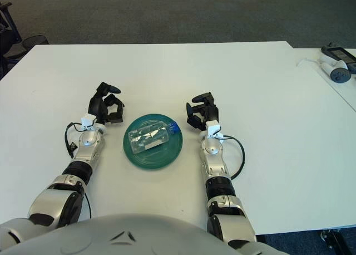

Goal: Put the bottle into the plate.

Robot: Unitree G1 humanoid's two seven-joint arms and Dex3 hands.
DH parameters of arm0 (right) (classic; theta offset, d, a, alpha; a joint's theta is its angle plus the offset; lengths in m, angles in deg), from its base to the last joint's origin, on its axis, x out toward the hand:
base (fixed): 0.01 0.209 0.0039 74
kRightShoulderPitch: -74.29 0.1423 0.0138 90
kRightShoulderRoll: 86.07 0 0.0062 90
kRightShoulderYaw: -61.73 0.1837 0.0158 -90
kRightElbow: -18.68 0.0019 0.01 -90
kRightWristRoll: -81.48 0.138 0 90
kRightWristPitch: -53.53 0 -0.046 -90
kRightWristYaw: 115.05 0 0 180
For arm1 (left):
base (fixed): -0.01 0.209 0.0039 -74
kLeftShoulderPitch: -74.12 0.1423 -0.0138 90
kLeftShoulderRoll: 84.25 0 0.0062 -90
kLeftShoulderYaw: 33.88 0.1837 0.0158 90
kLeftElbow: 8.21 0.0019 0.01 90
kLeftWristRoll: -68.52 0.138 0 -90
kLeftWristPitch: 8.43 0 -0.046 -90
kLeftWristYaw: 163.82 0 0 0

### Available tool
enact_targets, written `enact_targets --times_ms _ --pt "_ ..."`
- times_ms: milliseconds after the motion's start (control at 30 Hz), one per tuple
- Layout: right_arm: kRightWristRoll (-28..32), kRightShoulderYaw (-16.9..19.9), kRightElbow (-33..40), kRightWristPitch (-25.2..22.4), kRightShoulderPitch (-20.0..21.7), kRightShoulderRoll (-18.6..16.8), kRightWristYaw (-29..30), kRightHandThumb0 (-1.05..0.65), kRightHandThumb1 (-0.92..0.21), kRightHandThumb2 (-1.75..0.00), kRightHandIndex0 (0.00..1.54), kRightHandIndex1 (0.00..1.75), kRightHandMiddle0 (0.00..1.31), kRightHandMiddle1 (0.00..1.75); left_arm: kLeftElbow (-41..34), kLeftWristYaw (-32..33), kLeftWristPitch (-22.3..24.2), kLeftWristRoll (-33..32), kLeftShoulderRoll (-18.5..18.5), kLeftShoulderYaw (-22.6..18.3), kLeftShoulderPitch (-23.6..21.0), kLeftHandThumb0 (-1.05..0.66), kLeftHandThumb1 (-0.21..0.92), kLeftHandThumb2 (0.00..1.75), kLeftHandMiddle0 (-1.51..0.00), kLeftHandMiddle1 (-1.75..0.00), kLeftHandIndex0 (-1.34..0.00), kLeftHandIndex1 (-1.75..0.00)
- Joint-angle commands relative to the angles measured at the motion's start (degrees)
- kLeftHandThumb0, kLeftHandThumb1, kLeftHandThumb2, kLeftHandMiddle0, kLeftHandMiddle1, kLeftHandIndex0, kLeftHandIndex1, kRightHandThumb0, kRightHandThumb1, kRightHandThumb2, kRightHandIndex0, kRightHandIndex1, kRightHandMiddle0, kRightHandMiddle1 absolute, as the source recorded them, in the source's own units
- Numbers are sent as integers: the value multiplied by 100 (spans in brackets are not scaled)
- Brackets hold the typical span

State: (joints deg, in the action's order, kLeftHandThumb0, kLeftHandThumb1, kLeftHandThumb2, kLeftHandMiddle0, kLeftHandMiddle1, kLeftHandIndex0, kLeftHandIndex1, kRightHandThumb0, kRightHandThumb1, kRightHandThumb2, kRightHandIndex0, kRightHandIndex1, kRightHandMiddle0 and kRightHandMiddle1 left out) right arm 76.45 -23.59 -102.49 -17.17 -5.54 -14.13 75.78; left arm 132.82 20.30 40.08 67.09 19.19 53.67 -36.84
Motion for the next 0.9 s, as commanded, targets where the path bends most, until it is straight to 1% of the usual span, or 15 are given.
enact_targets --times_ms 0,400,500,667,867 --pt "50 32 -375 -692 -628 -49 62 -1 -65 -79 52 145 31 166 158 91 -114 88 31 -73 -8 0 13 151 -78 -165 -53 -175" --pt "7 43 -370 -597 -652 -37 212 -1 -62 -82 54 148 32 162 680 44 -476 85 169 -191 -117 0 8 158 -80 -169 -57 -175" --pt "43 62 -383 -548 -647 -53 233 -1 -62 -82 55 148 32 161 728 -2 -524 56 203 -222 -121 0 5 161 -82 -169 -59 -175" --pt "91 104 -408 -408 -643 -98 304 -1 -57 -88 55 152 34 160 764 -145 -590 -41 267 -288 -111 0 2 164 -84 -169 -61 -175" --pt "111 134 -426 -289 -644 -133 355 0 -54 -93 57 155 36 159 784 -158 -612 -38 315 -329 -104 0 0 166 -86 -168 -63 -175"
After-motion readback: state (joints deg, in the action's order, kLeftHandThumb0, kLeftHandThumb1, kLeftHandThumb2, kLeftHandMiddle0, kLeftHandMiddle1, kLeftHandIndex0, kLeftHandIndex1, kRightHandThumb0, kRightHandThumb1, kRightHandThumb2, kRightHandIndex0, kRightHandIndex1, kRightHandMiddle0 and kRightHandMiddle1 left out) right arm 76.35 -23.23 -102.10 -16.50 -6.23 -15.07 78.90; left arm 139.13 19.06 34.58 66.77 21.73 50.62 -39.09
